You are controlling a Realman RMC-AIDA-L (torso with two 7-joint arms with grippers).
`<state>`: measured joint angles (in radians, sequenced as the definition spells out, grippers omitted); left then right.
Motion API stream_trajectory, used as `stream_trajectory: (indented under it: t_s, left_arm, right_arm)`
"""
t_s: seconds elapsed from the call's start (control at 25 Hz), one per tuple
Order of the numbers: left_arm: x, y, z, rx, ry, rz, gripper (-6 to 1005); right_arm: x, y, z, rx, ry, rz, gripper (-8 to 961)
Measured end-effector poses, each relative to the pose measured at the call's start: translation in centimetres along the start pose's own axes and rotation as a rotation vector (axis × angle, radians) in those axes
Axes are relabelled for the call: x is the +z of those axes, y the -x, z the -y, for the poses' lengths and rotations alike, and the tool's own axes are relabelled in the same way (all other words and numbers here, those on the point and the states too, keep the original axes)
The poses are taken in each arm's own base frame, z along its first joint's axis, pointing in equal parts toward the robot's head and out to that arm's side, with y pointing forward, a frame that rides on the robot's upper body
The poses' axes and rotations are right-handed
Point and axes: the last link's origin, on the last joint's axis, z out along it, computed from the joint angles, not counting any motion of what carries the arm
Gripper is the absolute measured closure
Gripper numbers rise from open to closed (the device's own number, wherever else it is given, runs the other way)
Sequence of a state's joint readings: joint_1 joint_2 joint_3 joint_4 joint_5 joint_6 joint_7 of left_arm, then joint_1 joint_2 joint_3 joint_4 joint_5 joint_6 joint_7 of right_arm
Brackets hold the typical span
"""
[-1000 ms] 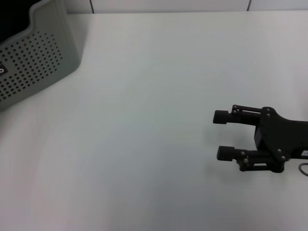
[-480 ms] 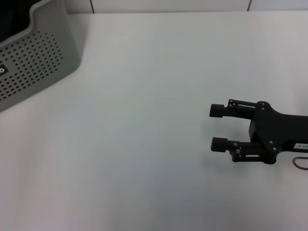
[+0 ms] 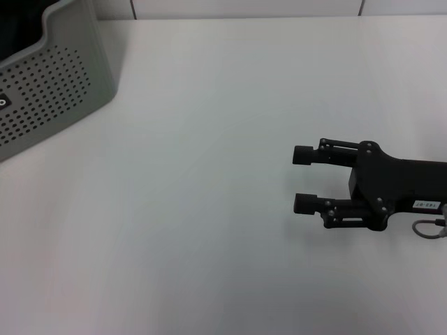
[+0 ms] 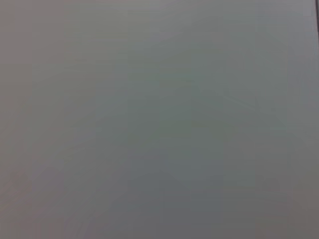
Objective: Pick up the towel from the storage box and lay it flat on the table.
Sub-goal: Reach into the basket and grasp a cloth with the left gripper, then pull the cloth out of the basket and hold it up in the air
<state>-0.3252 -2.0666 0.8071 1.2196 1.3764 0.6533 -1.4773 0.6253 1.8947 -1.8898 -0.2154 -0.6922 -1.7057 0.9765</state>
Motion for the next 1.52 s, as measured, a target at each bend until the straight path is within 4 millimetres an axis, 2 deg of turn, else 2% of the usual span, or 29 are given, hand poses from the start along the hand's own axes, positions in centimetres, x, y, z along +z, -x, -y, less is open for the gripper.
stream_trajectory:
  t_s: [0.24,0.6,0.88,1.12,1.32,1.52]
  left_arm:
    - [1.4,0.6,0.0,0.135,-0.097,0.08,279]
    - [-0.3,2.6,1.8,0.164,-0.161,0.152,295]
    - [-0.4,4.5,1.1,0.189,-0.128,0.219,332]
    - [-0.2,4.7,0.9,0.201,-0.121,0.222,493]
    - [-0.4,4.5,1.0,0.188,-0.126,0.212,695]
    - [-0.8,3.7,0.8,0.134,-0.105,0.128,831]
  right_arm:
    - [0.3,-0.1,0.0,0.009,-0.001,-0.001,198]
    - [0.2,-0.2,-0.1,0.014,-0.006,0.004,199]
    - [0.4,-0.1,0.0,0.011,0.003,0.002,199]
    - [0.4,-0.2,-0.2,0.015,0.003,0.008,199]
    - [0.4,-0.3,-0.3,0.018,0.003,0.011,199]
    - [0.4,-0.4,-0.4,0.021,0.003,0.011,199]
